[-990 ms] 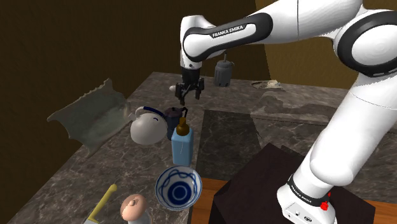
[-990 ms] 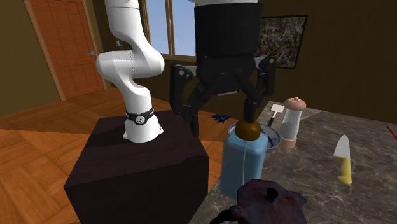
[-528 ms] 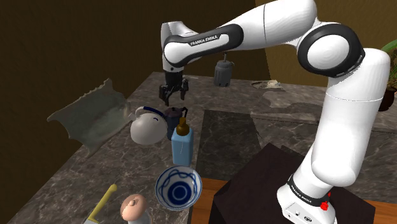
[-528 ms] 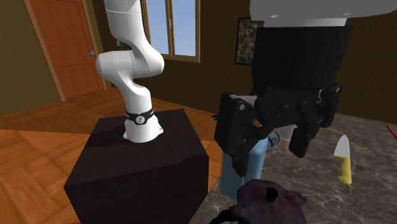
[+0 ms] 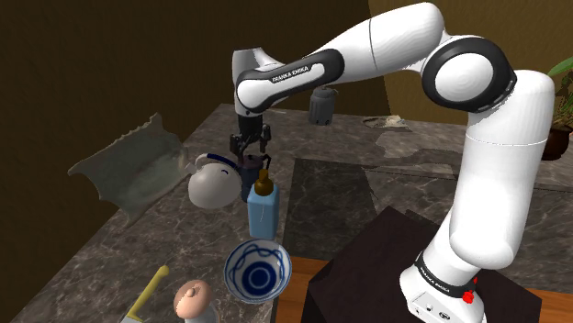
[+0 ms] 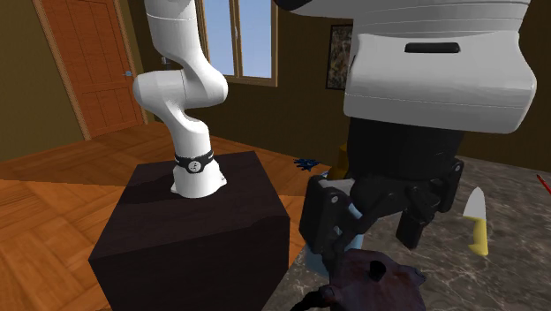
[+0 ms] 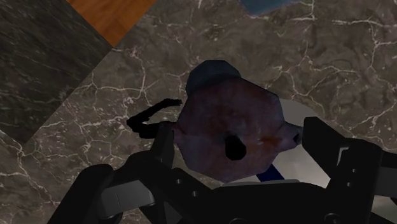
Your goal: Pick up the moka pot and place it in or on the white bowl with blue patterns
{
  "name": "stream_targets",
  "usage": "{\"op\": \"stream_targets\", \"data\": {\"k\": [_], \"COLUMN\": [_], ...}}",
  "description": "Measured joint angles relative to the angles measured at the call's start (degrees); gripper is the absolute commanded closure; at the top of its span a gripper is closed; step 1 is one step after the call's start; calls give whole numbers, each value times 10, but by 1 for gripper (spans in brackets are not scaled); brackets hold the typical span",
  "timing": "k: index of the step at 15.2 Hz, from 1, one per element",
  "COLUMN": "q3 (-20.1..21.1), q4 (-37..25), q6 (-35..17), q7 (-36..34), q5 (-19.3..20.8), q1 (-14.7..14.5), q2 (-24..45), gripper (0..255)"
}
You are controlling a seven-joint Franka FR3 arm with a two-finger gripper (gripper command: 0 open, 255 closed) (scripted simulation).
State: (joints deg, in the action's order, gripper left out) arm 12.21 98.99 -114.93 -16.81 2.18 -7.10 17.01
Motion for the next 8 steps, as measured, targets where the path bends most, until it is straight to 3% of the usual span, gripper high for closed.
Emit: {"op": "stream_targets", "data": {"k": [5, 6, 8], "q3": [0, 0, 0], "q4": [1, 1, 1], "q6": [-2, -2, -2], "q7": [0, 0, 0], "q5": [0, 0, 0], "q1": [0, 0, 0], "q2": [1, 1, 1], "gripper": [0, 255, 255]}}
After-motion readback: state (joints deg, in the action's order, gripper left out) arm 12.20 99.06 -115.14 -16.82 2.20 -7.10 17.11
